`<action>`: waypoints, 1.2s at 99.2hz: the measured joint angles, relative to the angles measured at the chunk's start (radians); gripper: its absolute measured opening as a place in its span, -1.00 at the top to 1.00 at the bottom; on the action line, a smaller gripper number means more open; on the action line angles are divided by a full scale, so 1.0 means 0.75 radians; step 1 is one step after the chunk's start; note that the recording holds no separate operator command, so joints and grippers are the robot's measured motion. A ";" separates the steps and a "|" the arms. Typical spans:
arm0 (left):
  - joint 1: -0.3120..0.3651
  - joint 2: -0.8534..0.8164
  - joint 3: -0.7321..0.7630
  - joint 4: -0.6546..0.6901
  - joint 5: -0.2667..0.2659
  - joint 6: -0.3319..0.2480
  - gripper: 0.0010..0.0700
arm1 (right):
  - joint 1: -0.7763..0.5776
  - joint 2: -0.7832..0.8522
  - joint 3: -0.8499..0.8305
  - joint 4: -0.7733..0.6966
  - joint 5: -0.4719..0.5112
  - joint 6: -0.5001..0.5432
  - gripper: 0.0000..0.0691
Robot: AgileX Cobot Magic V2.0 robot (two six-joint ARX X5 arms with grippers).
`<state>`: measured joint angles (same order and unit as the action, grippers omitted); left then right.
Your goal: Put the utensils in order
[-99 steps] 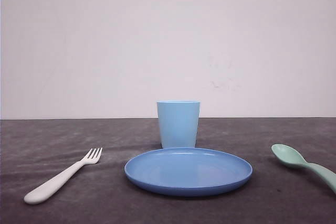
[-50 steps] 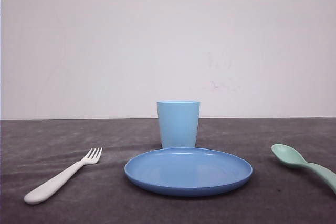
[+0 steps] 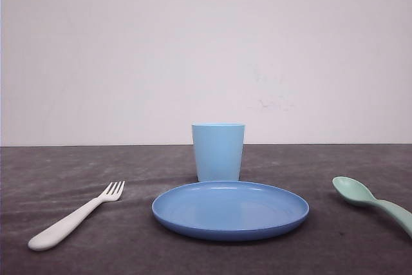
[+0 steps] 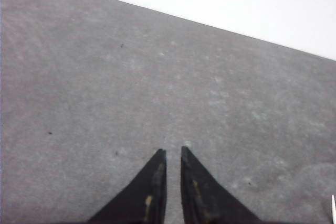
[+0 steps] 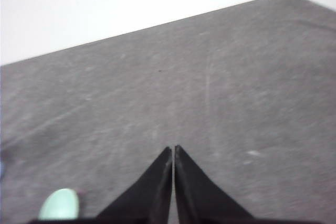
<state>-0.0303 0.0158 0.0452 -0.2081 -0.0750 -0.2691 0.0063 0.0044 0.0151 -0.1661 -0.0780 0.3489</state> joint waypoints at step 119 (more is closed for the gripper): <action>-0.113 0.931 0.989 -0.372 0.214 0.208 0.03 | 0.062 0.852 1.075 -0.497 -0.036 -0.333 -0.39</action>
<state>-0.1154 0.7139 0.7868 -0.4870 0.0853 -0.1135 0.0525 0.6437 0.8211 -0.5392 -0.1051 0.0994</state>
